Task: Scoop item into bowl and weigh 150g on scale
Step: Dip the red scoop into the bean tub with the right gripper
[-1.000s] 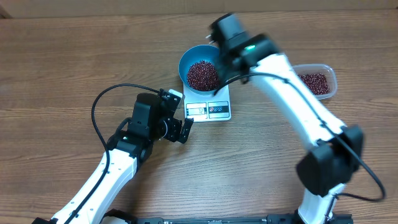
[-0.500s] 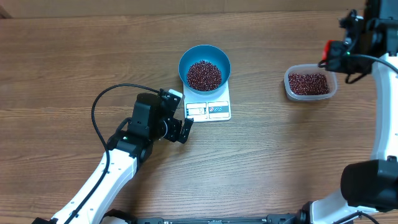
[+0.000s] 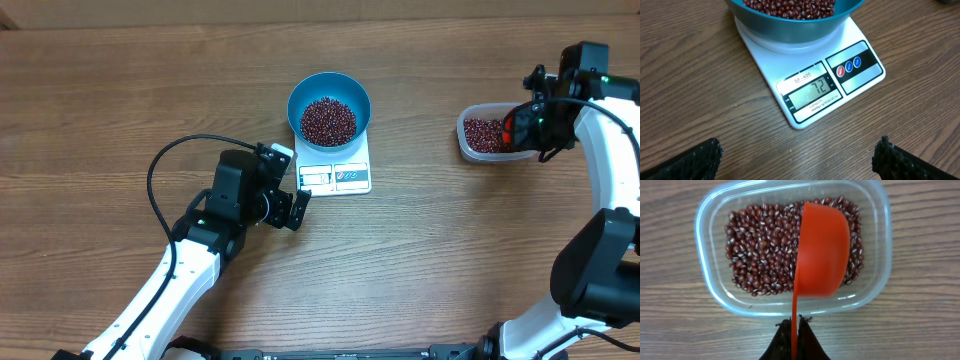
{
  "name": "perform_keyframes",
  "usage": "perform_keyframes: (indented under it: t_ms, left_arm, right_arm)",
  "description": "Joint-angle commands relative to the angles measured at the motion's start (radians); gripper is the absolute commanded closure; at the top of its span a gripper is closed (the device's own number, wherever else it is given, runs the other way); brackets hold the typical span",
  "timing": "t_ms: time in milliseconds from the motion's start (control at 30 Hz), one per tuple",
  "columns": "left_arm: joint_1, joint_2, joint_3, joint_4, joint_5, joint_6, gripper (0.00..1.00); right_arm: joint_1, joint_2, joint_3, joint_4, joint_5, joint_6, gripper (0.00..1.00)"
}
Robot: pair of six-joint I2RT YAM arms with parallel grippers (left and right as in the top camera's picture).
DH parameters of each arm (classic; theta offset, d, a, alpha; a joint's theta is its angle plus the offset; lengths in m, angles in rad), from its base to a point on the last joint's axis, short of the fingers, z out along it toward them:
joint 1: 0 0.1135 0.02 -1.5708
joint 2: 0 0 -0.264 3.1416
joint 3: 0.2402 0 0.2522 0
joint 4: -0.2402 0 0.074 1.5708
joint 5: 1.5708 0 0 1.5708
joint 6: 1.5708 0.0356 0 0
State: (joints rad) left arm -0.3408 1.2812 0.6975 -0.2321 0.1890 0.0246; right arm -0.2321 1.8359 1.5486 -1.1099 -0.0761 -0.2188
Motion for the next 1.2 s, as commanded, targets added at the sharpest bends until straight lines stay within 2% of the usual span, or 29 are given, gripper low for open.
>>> perform_keyframes:
  t_ms: [0,400,500,1067,1167]
  left_arm:
    - [-0.002,0.006,-0.004,0.001,-0.006,-0.010,0.01]
    - [-0.002,0.006,-0.004,0.001,-0.006,-0.010,0.00]
    - [-0.002,0.006,-0.004,0.001,-0.006,-0.010,0.00]
    - [-0.002,0.006,-0.004,0.001,-0.006,-0.010,0.01]
    - [-0.002,0.006,-0.004,0.001,-0.006,-0.010,0.00]
  right_arm:
    - [-0.001,0.018,-0.057,0.060,0.040,-0.045,0.96]
    - [0.008,0.024,-0.136,0.166,0.072,-0.045,0.96]
    - [0.008,0.024,-0.136,0.168,0.018,-0.052,0.96]
    - [0.088,0.024,-0.136,0.085,-0.063,-0.101,0.96]
    - [0.089,0.024,-0.136,0.064,-0.127,-0.101,0.96]
